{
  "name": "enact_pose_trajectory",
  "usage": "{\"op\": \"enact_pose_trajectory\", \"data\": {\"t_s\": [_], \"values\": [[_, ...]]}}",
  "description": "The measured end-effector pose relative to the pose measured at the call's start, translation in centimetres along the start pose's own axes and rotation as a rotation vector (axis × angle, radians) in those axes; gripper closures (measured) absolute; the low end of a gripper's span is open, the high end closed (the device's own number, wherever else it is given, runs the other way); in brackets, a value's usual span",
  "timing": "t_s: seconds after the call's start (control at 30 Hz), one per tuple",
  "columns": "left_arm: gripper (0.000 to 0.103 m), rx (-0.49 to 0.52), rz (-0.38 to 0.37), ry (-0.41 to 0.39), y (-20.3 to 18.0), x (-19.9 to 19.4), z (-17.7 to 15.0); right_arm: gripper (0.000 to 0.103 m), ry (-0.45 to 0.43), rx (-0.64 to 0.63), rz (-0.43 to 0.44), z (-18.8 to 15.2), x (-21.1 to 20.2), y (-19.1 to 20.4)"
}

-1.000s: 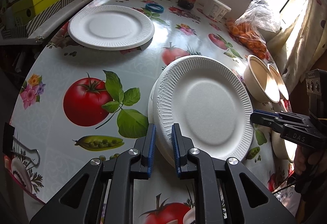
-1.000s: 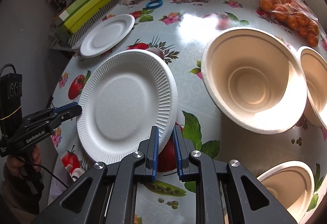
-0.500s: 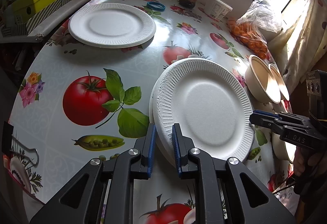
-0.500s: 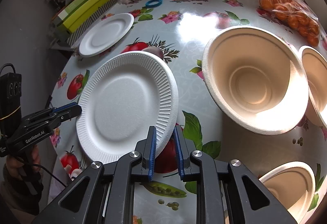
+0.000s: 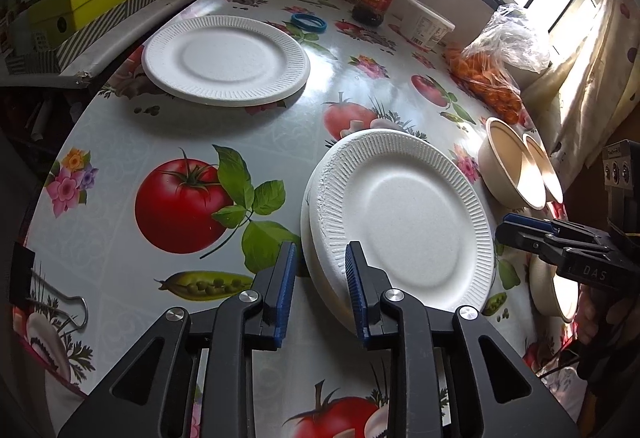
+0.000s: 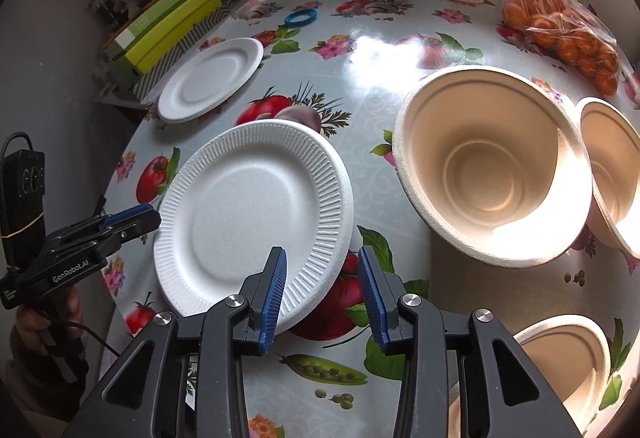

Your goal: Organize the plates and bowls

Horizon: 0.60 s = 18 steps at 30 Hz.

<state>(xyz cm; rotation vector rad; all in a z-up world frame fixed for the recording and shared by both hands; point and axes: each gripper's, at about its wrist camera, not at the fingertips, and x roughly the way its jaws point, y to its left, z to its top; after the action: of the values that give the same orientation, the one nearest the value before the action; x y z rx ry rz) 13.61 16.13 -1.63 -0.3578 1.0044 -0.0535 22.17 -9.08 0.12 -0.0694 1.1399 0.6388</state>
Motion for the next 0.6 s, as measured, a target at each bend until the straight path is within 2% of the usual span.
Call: {"op": "enact_pose_trajectory", "data": {"t_s": [0.13, 0.33, 0.6], "values": [[0.071, -0.011, -0.009, -0.022, 0.7, -0.8, 0.3, 0.065, -0.031, -0.010, 0.003, 0.6, -1.3, 0.4], [0.071, -0.047, -0.002, -0.054, 2.5, -2.0, 1.4, 0.064, -0.071, -0.045, 0.008, 2.6, -2.8, 1.8], [0.071, -0.100, 0.026, -0.124, 5.6, -4.2, 3.8, 0.063, -0.106, -0.091, 0.060, 6.1, -2.9, 5.2]]}}
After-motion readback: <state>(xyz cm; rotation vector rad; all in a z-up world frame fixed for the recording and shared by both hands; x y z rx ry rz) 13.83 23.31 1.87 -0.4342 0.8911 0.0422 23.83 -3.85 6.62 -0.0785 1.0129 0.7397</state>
